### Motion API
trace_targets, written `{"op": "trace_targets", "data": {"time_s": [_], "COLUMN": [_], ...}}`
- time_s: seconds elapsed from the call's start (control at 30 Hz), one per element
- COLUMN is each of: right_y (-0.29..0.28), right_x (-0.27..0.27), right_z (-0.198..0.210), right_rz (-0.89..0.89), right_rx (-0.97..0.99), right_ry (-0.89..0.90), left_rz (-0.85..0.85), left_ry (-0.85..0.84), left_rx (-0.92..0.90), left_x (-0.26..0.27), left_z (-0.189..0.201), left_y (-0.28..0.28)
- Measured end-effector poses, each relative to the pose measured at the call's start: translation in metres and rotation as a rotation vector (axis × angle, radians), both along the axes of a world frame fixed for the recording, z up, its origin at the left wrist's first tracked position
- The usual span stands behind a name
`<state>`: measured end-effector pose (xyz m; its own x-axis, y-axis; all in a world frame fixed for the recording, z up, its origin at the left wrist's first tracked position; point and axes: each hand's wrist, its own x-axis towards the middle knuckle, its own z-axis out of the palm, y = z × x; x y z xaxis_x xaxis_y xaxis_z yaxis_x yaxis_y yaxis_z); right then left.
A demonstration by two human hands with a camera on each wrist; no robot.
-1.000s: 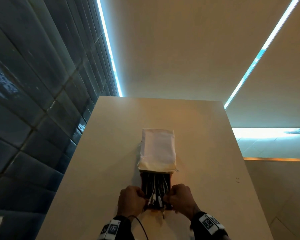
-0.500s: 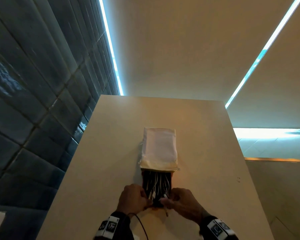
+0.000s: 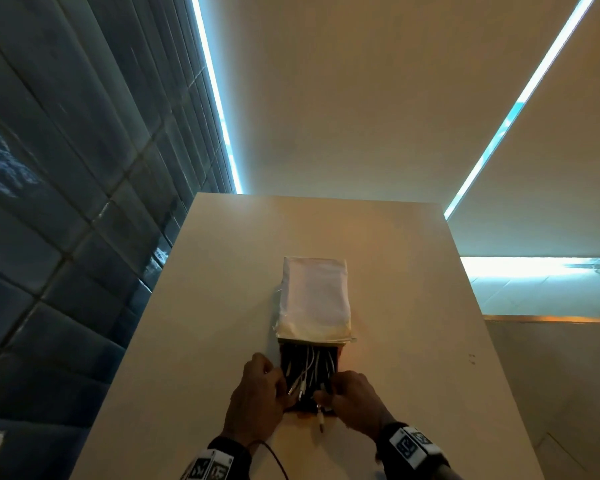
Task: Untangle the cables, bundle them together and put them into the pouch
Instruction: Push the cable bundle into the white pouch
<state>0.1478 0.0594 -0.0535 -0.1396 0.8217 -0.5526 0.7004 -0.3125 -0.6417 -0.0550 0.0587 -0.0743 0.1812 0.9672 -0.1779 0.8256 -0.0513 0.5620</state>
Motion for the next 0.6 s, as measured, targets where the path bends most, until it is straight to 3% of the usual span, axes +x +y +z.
{"op": "trace_targets", "data": {"time_s": [0.13,0.23,0.4,0.6], "right_y": [-0.001,-0.001,-0.004,-0.007], "right_x": [0.001,-0.003,-0.002,0.000], "right_z": [0.001,0.000,-0.010,-0.014], "right_rz": [0.001,-0.025,-0.268,-0.513], "right_rx": [-0.007,-0.045,-0.078,-0.228], "right_ry": [0.007,-0.010,0.042,0.213], "left_rz": [-0.023,0.086,0.283,0.399], "left_ry": [-0.048,-0.164,-0.159,-0.305], "left_rx": [-0.038,-0.148,-0.136,-0.288], "left_x": [-0.001,0.004,0.008,0.004], "left_z": [0.006,0.010,-0.002,-0.012], "left_y": [0.003,0.007,0.003,0.009]}}
